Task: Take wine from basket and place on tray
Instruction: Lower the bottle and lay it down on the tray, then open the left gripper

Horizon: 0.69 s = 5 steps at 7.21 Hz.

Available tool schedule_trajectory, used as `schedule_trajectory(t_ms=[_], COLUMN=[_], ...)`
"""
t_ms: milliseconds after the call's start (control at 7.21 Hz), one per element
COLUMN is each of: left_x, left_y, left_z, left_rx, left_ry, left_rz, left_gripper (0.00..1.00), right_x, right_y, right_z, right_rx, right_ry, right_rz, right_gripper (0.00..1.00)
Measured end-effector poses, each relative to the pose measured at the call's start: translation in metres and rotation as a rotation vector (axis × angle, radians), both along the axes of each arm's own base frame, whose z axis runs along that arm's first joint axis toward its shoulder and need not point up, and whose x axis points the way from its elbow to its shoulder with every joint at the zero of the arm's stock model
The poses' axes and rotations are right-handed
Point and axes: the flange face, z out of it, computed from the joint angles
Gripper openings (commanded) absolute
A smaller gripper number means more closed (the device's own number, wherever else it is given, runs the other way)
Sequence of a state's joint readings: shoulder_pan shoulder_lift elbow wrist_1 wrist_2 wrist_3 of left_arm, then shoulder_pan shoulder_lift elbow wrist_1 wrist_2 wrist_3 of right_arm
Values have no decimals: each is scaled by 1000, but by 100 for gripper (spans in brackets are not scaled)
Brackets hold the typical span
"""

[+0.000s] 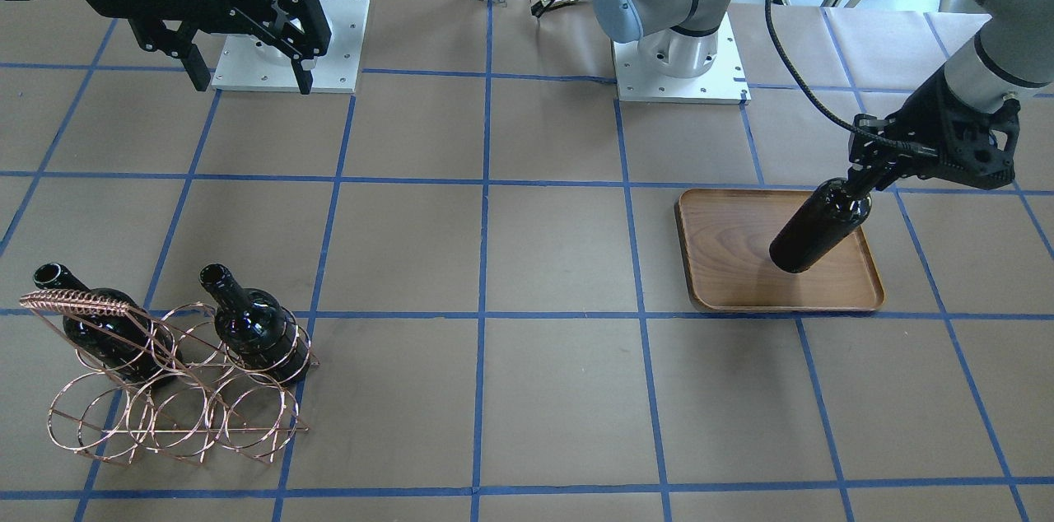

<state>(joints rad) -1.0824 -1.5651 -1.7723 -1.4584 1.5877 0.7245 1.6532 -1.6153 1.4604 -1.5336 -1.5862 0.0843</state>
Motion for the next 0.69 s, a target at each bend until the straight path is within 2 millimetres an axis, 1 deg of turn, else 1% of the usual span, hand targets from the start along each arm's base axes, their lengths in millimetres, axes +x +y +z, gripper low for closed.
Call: schedule_trajectory(t_ms=[277, 693], left_x=[1, 2], left_y=[2, 4], left_z=[-9, -14], left_rx=[18, 34], left_ry=[10, 6], left_rz=[3, -1], left_gripper=[0, 0], right_x=[0, 0], right_y=[0, 0], right_z=[0, 0], right_rx=[1, 1], right_ry=[-1, -2], right_rz=[1, 1], right_gripper=[100, 100])
